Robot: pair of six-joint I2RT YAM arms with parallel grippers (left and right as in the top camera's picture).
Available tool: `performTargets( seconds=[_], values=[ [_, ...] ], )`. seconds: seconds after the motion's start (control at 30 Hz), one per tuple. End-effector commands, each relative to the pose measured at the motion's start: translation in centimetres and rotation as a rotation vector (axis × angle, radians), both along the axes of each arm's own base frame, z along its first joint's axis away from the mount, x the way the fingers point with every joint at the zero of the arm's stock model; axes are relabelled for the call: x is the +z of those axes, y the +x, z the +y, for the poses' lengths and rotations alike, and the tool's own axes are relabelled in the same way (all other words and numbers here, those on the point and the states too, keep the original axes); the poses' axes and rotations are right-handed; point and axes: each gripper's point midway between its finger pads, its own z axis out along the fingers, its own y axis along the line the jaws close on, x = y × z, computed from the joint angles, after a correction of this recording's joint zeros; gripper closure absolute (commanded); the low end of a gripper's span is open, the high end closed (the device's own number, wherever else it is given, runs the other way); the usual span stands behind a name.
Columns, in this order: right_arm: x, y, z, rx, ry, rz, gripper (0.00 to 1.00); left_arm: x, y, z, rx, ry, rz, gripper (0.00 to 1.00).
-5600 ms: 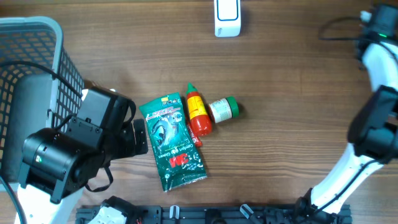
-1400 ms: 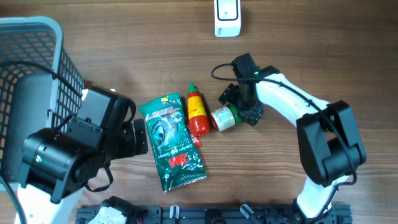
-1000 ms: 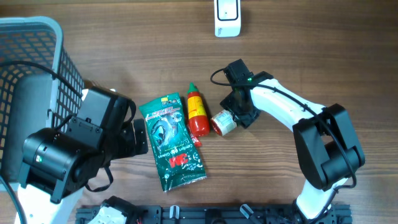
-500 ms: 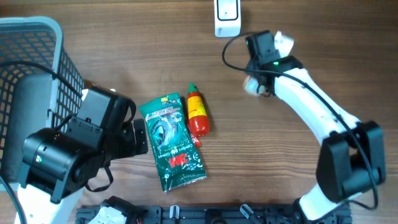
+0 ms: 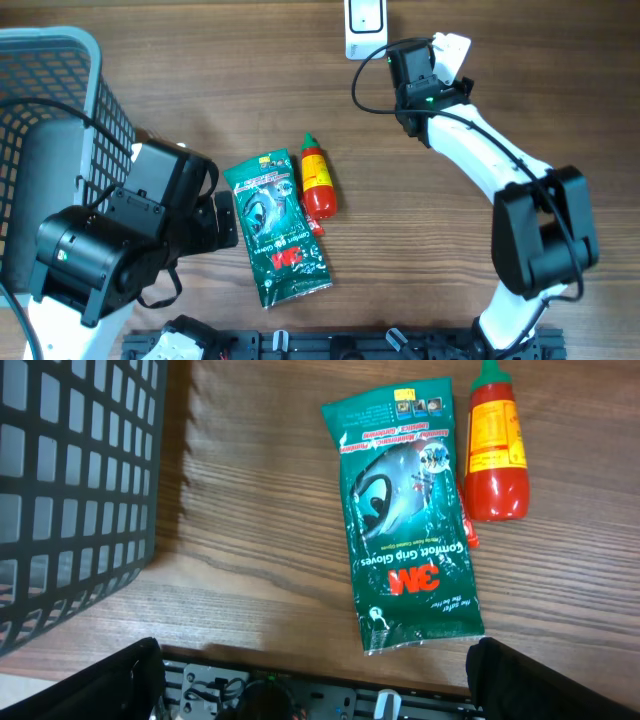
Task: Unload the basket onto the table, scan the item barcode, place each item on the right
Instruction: 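Lift the jar and hold it under the white scanner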
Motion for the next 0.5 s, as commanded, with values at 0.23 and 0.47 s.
performTargets(
  seconds=[0.23,0.47],
  values=[
    [-2.8,0.1,2.9,0.0,-0.111,-0.021,0.32,0.3,0.1,0.3,0.017,0.003,-0.014,0.0],
    [-3.2,-1.8,5.4,0.072,-0.112,0.054,0.0,0.3,0.1,0.3,0.017,0.003,-0.014,0.0]
  ],
)
